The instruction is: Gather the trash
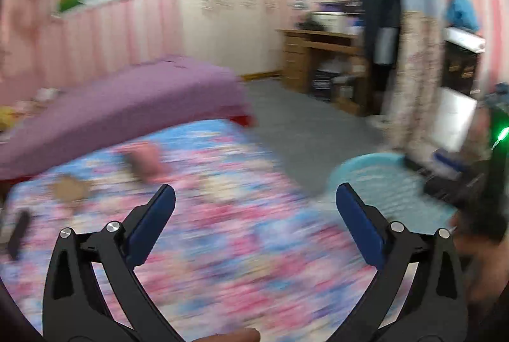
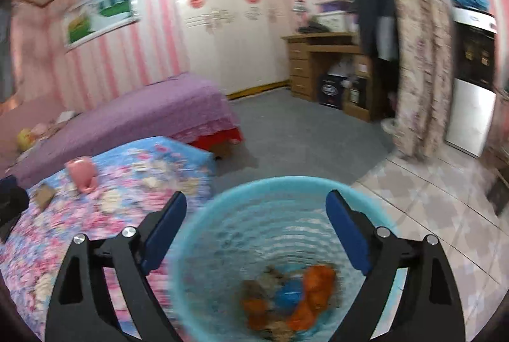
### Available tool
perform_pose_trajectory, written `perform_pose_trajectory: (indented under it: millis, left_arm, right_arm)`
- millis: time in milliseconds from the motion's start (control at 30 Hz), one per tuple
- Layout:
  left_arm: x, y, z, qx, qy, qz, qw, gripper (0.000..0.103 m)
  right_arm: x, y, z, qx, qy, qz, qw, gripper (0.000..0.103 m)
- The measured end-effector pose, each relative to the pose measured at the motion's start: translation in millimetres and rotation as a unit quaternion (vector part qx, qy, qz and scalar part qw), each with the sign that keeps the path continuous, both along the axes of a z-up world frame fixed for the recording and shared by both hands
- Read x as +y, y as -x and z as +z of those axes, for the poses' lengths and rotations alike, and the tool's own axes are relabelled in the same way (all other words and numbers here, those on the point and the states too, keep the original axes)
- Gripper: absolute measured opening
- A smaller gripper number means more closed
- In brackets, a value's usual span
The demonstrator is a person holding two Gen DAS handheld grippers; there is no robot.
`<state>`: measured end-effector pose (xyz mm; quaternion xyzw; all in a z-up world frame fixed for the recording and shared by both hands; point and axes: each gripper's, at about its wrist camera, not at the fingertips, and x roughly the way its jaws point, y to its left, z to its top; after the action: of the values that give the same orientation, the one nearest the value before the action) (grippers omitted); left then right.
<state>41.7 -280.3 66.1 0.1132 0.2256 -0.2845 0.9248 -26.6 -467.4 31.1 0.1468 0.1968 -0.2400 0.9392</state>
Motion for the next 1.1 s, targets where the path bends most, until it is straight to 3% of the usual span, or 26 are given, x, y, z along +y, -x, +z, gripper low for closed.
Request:
perform_pose_trajectory:
  millis: [100, 233, 367, 500, 667, 1100]
  left_arm:
    - [96, 9, 5, -0.045, 0.004, 0.074, 0.9962, 0.098]
    - [189, 26, 1, -0.071, -0.011, 0.156, 0.9852, 0.098]
    - [253, 51, -11, -0.065, 0.039, 0.199, 0.9770, 0.098]
    - [274, 64, -26, -0.098, 0.033, 0.218, 0.9705, 0.098]
    - [292, 67, -42, -0.084, 0.058, 0.224, 0.9693, 0.098]
    - [287, 49, -56, -0.077, 0.056, 0.223, 0.9701, 0.098]
  right_arm:
    - [43, -14, 9, -0.013, 0.006, 0.050, 0.999, 0.095]
    - [119, -22, 12, -0.027, 0.029, 0.119, 0.992, 0.097]
    - [192, -17, 7, -0.019, 0.094, 0.152, 0.984, 0.098]
    - [236, 1, 5, -0.035, 0.136, 0.142, 0.980, 0.099]
    - [262, -2, 5, -0.054, 0.154, 0.156, 0.974, 0.099]
    - [277, -25, -3, -0.028, 0.143, 0.175, 0.974, 0.098]
